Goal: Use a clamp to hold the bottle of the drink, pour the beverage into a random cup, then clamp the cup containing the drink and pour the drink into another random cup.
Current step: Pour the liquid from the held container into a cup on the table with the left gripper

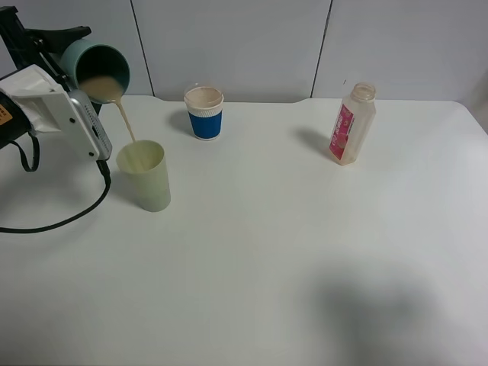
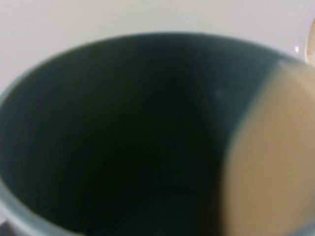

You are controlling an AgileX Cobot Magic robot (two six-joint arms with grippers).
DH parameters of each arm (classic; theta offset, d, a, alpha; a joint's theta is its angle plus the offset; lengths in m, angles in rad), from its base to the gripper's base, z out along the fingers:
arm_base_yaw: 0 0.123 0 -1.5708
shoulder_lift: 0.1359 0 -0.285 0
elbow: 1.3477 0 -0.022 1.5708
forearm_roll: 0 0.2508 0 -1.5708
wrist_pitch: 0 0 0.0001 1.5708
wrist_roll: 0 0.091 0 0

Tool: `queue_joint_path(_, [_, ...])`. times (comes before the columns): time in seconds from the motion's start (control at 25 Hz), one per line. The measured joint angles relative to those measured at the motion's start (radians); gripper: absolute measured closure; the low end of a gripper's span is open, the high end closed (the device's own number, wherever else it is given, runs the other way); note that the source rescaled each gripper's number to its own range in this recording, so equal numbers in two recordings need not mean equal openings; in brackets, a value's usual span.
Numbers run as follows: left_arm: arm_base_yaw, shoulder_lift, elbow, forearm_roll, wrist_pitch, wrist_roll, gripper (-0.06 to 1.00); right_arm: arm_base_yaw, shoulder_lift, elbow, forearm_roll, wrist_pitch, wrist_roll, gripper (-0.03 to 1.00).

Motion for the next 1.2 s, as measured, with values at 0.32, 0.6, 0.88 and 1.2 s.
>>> queue_joint_path(0.32, [0.000,0.000,0.000,-0.001,-0.018,0.046,0.94,0.000,0.000,0.000,0.000,0.000,0.000,-0.03])
queue_joint_path(0.6, [0.000,0.000,0.000,-0.003,-0.026,0.100,0.94,0.000,0.000,0.000,0.000,0.000,0.000,-0.03])
queue_joint_path(0.88, [0.000,0.000,0.000,-0.003,-0.026,0.122,0.94,0.000,0.000,0.000,0.000,0.000,0.000,-0.03])
queue_joint_path(1.2, [0.000,0.000,0.000,-0.027,-0.026,0.212,0.94,0.000,0.000,0.000,0.000,0.000,0.000,-0.03])
